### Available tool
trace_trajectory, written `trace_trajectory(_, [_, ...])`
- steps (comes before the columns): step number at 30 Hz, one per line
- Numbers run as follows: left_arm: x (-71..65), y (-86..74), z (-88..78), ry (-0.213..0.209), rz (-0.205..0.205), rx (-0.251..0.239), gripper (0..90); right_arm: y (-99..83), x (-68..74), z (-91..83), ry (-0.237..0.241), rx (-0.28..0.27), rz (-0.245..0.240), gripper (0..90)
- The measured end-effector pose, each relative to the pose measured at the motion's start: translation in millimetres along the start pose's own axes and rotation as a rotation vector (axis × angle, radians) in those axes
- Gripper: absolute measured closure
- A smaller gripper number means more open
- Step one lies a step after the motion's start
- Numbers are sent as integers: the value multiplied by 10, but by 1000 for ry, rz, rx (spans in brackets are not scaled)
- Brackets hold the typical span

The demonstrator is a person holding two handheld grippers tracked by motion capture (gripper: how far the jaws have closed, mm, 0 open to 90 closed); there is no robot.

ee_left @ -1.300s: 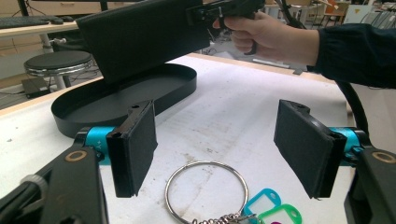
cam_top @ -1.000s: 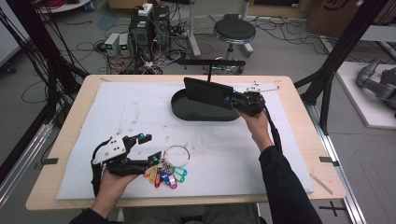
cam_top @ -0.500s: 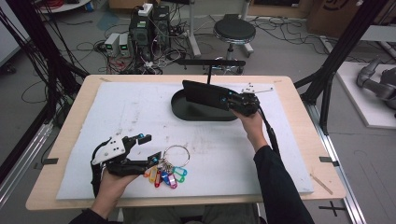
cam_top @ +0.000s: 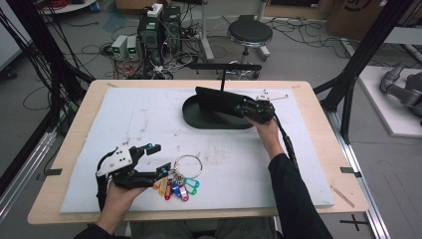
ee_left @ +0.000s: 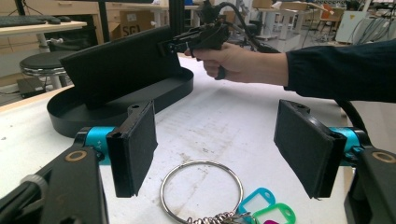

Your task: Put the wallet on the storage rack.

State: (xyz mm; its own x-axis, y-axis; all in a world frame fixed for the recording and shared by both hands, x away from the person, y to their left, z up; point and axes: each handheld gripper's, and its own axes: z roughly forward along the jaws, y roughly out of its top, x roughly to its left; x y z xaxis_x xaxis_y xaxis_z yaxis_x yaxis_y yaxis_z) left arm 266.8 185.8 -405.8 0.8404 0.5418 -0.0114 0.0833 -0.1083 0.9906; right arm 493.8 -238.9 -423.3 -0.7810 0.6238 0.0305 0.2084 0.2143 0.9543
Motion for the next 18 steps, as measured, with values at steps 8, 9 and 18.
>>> trace_trajectory(8, [-17,-2,9,-7,7,6,298,-62,-79,-22,-21,60,46,749])
trace_trajectory(9, [-16,-3,10,-7,6,6,298,-68,-85,-23,-30,78,47,747])
trace_trajectory(18, [-22,-6,12,-8,6,8,298,-151,-100,26,-59,179,70,720])
